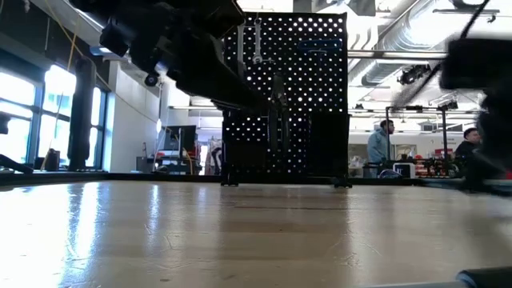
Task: Hang tools onto peg board
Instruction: Put the nut driver into the left bin on the pegboard
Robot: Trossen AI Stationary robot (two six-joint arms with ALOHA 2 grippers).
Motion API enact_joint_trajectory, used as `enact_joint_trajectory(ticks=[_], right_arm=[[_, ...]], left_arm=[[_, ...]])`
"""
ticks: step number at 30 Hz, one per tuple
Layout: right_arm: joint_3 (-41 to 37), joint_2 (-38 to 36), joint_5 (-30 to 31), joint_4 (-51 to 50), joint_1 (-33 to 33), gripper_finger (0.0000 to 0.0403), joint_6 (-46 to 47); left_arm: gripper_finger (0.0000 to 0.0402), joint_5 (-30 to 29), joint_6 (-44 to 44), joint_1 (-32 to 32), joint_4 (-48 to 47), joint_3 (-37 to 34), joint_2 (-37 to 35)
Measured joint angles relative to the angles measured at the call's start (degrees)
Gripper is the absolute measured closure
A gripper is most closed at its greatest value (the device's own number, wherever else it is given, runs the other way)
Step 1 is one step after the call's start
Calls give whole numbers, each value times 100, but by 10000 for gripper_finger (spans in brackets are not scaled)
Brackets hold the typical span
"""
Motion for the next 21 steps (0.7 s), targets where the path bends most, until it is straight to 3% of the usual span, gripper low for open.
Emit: enact_joint_trajectory(ticks=[7, 12, 15, 21], right_arm=[[15, -682, 1148, 267, -166, 385, -750], [17, -1117, 1695, 1109, -431, 385, -2242], [15, -1244, 1744, 1607, -713, 385, -3182], [20, -1290, 1680, 2839, -1399, 385, -4997]], left_arm=[[248, -23, 14, 269, 519, 1, -1], [248, 14, -185, 487, 1353, -125, 46], [248, -111, -214, 582, 2064, -441, 22], [248, -996, -325, 891, 2256, -1243, -438]])
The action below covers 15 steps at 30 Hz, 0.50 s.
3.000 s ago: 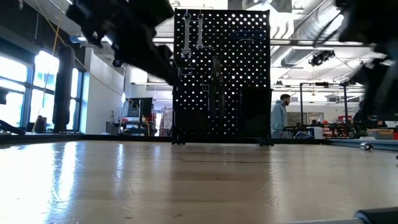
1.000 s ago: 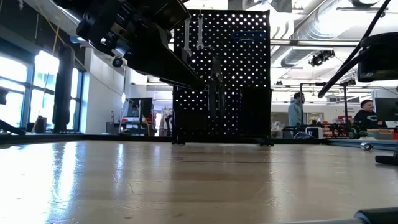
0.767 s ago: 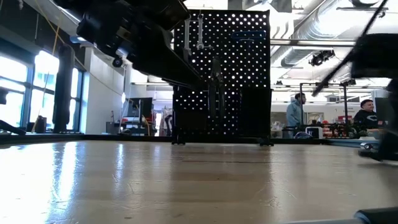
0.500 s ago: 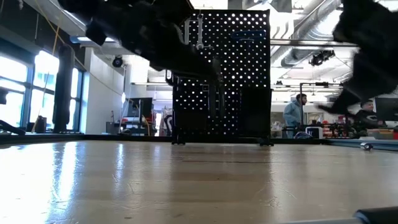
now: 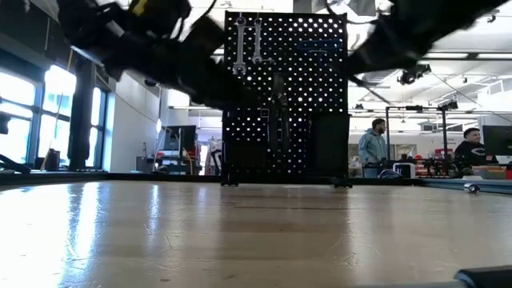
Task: Hang tools onto peg board
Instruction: Put the nut driver into the left bin on the pegboard
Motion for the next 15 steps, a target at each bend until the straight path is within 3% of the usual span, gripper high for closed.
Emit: enact_joint_trajectory(ticks=[6, 11, 15], right_arm=[[0, 3, -710, 1371, -818, 385, -1596], [10, 208, -1608, 2471, -1548, 385, -2275], [116, 761, -2201, 3123, -2036, 385, -2492]], left_arm=[[248, -368, -267, 188, 49, -799, -776], [248, -936, -280, 200, -2, -1378, -1369], [248, -1053, -299, 204, -20, -1721, -1691]])
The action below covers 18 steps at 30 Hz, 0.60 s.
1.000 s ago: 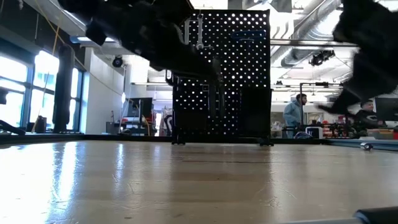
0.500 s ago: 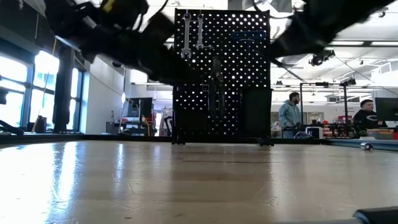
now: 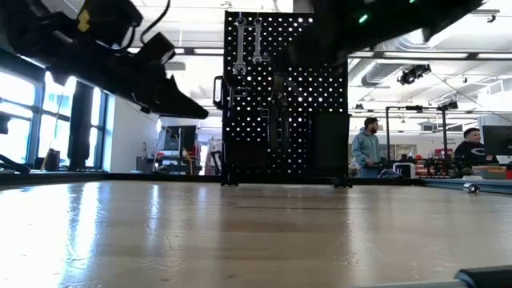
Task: Hang tools onto peg board
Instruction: Put the nut driver into the left bin on the pegboard
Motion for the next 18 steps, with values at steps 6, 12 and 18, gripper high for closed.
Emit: enact_joint_trajectory(ticks=[6, 12, 18], right_arm=[[865, 977, -73, 30, -452, 385, -533], [1947, 1921, 151, -328, -806, 385, -808], [2579, 2432, 443, -518, -1024, 385, -1058]], left_arm=[[248, -22, -27, -5, 40, -274, -171], [248, -14, 70, -7, 8, -368, -114], [248, 62, 125, -7, 42, -412, -166]])
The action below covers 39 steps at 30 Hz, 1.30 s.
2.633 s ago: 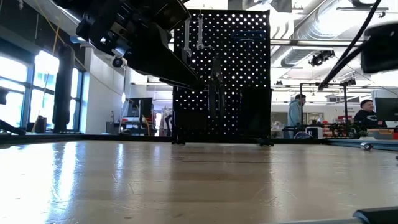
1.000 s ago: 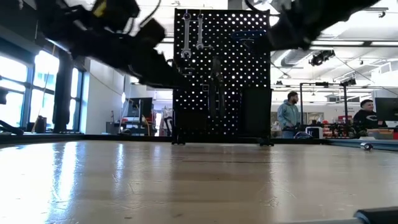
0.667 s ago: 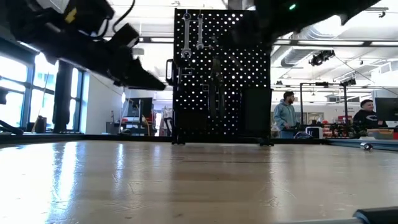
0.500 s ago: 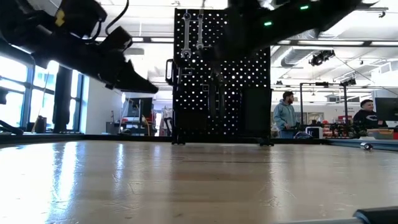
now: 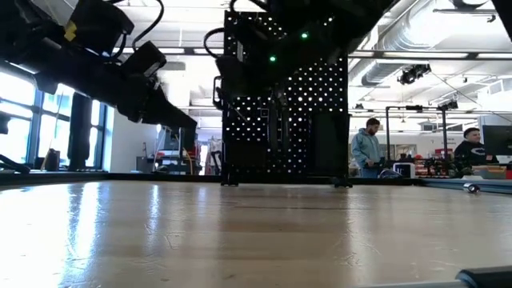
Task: Hang tools onto peg board
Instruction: Put the nut driver into the left bin on the pegboard
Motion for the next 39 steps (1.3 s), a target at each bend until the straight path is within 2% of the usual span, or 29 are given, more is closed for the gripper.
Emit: enact_joint_trajectory(ticks=[13, 19, 31, 39], right_arm=[[302, 526, 498, -3, -190, 386, -7], [391, 575, 798, -144, -238, 381, -11], [387, 578, 975, -655, -280, 382, 239], [385, 578, 1287, -824, -272, 348, 315]], left_arm=[[248, 276, 118, -1, 5, -79, -214], [248, 415, -66, -22, -31, -101, -262], [248, 484, -94, -22, 73, -95, -293], [248, 530, -94, -20, 117, -93, -293]])
